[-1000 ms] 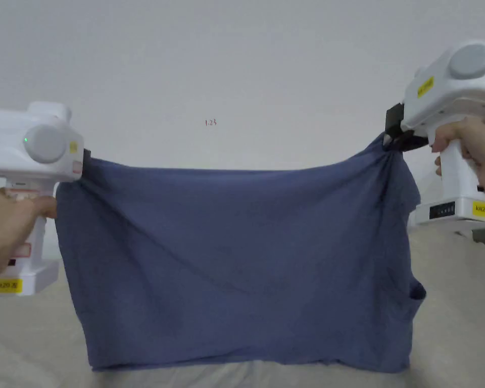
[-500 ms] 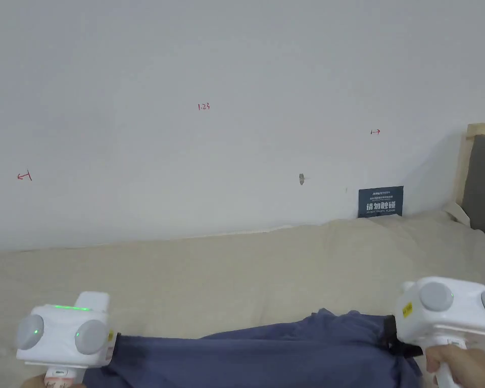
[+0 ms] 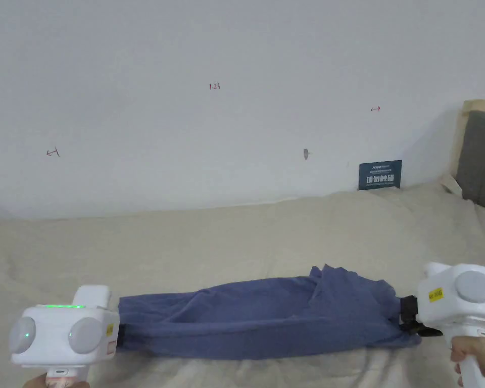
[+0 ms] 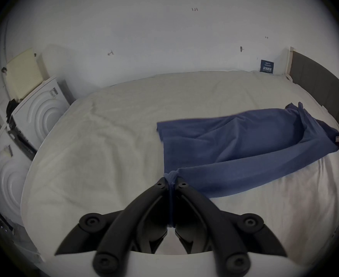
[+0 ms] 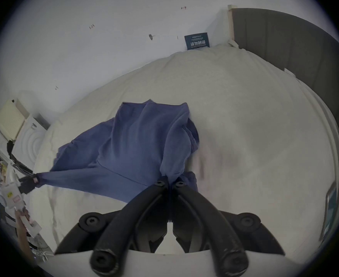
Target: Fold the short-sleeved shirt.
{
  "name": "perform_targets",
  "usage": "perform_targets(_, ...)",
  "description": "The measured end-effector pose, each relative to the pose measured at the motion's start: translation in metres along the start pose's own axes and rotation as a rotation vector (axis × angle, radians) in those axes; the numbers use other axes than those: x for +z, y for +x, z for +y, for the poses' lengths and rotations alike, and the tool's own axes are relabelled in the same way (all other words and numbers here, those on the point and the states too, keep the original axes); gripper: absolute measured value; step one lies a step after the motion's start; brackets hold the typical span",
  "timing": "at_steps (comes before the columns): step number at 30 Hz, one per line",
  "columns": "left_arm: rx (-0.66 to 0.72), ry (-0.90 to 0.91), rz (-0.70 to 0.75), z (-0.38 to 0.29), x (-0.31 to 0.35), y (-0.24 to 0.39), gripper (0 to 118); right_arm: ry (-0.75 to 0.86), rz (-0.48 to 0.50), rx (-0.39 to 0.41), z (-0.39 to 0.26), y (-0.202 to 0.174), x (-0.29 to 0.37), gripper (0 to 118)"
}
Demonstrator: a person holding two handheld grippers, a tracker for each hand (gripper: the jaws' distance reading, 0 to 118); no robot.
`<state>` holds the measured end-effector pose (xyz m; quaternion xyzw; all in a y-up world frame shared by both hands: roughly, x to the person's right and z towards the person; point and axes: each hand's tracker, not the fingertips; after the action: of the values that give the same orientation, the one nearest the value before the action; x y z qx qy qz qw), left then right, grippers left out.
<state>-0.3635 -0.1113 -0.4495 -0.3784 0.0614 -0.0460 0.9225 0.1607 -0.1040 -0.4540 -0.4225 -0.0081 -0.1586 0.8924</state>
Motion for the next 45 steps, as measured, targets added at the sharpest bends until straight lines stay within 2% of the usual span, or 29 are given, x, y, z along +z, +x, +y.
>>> perform_targets(2, 0.006, -0.005, -0.004, -0.028, 0.02, -0.003, 4, 0.012, 0.06, -0.038, -0.028, 0.007, 0.022, 1)
perform_targets(4, 0.01, -0.009, 0.001, -0.059, 0.043, -0.007, 4, 0.005, 0.06, -0.028, -0.056, 0.015, 0.041, 1)
perform_targets(6, -0.017, -0.016, 0.012, -0.085, 0.064, -0.011, 4, -0.001, 0.02, 0.001, -0.085, 0.019, 0.058, 1)
perform_targets(12, 0.017, -0.028, -0.002, -0.176, 0.119, -0.015, 4, 0.002, 0.016, -0.034, -0.165, 0.041, 0.091, 1)
perform_targets(16, 0.025, -0.035, -0.001, -0.225, 0.15, -0.012, 4, 0.006, 0.016, 0.04, -0.212, 0.047, 0.115, 1)
perform_targets(18, 0.072, -0.018, -0.005, -0.243, 0.168, -0.012, 4, 0.017, -0.008, 0.032, -0.228, 0.053, 0.125, 1)
perform_targets(20, 0.062, -0.012, -0.008, -0.257, 0.18, -0.014, 4, 0.02, -0.011, 0.015, -0.241, 0.061, 0.135, 1)
perform_targets(22, 0.053, -0.009, 0.003, -0.266, 0.188, -0.016, 4, 0.011, 0.041, -0.001, -0.251, 0.068, 0.146, 1)
perform_targets(27, 0.088, -0.004, -0.001, -0.279, 0.202, -0.025, 4, 0.011, 0.026, 0.029, -0.27, 0.082, 0.163, 1)
perform_targets(31, 0.068, -0.018, -0.024, -0.285, 0.199, -0.024, 4, 0.002, 0.06, -0.025, -0.277, 0.09, 0.159, 1)
perform_targets(33, 0.074, -0.006, -0.056, -0.286, 0.197, -0.024, 5, 0.026, 0.045, 0.003, -0.279, 0.086, 0.158, 4)
perform_targets(34, 0.101, 0.0, -0.074, -0.286, 0.196, -0.027, 12, 0.051, 0.048, 0.014, -0.279, 0.086, 0.159, 14)
perform_targets(36, 0.148, -0.012, -0.089, -0.284, 0.198, -0.032, 71, 0.074, 0.029, 0.029, -0.28, 0.081, 0.164, 70)
perform_targets(37, 0.166, -0.003, -0.099, -0.284, 0.199, -0.033, 98, 0.093, 0.038, 0.038, -0.28, 0.082, 0.167, 87)
perform_targets(38, 0.172, -0.004, -0.101, -0.281, 0.204, -0.033, 115, 0.125, 0.056, 0.045, -0.279, 0.08, 0.171, 89)
perform_targets(43, 0.129, 0.06, -0.14, -0.279, 0.239, -0.03, 116, 0.258, 0.106, 0.113, -0.287, 0.067, 0.203, 89)
perform_targets(45, 0.129, 0.07, -0.169, -0.284, 0.252, -0.028, 110, 0.302, 0.096, 0.141, -0.293, 0.059, 0.213, 83)
